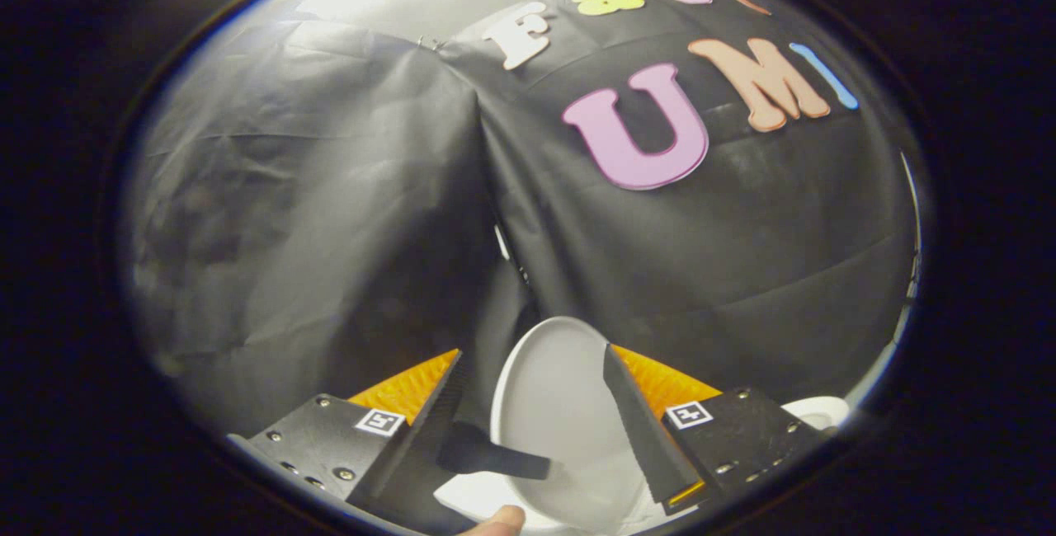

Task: Open the toilet lid.

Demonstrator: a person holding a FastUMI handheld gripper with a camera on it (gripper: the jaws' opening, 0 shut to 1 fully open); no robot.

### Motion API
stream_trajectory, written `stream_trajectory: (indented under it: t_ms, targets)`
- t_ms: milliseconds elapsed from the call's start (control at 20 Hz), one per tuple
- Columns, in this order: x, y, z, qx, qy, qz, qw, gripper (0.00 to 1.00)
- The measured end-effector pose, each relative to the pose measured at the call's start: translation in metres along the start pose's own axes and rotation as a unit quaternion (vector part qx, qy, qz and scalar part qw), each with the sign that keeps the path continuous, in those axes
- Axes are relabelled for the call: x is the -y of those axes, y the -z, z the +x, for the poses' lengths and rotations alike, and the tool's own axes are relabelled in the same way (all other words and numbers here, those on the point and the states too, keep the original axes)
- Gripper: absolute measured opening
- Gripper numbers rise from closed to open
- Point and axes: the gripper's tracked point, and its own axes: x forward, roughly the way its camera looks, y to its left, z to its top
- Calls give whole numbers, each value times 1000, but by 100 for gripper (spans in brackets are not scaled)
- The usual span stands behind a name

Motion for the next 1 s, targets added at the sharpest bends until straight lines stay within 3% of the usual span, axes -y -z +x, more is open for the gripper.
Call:
stream_trajectory:
  t_ms: [200, 450, 750, 1000]
  targets:
    - [45, -48, -35, 35, 46, -32, 998, 99]
    - [132, -100, -105, 78, 137, -67, 985, 99]
    - [244, -134, -214, 95, 270, -119, 951, 99]
    - [307, -139, -302, 98, 343, -141, 924, 99]
